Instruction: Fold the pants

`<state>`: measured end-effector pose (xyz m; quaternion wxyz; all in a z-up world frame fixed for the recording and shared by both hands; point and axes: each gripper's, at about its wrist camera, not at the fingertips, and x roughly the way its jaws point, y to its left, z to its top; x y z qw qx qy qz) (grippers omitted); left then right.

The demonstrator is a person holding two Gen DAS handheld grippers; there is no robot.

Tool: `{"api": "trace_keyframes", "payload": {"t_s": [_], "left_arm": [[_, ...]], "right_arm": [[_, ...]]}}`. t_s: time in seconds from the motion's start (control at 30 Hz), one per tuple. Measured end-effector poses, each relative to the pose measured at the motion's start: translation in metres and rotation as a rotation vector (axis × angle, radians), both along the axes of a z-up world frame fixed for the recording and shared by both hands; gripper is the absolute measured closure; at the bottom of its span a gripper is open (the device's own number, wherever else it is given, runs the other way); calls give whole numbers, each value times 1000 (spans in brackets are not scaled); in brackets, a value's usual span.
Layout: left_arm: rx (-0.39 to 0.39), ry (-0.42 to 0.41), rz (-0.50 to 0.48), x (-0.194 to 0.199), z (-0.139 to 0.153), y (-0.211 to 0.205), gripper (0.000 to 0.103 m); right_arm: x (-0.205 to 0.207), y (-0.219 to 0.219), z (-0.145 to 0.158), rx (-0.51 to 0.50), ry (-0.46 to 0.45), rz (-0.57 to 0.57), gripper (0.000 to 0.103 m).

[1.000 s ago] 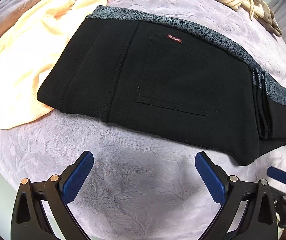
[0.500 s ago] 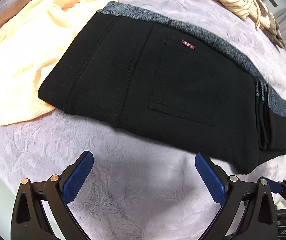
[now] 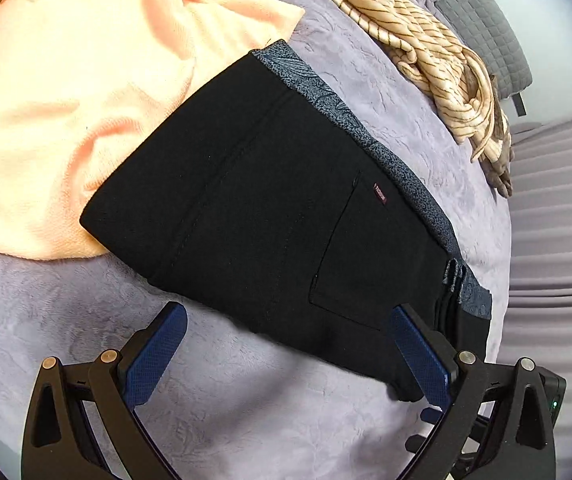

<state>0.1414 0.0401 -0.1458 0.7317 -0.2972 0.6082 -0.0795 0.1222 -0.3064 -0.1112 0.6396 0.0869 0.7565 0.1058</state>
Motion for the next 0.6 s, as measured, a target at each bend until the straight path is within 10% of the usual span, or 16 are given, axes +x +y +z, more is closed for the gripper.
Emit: {"api": "trace_keyframes", "payload": {"t_s": [0.4, 0.6], "left_arm": [[-41, 8, 64, 7, -8, -22, 1], [-14, -121, 40, 11, 30, -41, 1]], "right_arm": [[1, 11, -5, 1, 15, 23, 25], [13, 9, 9, 7, -26, 10, 25]]}}
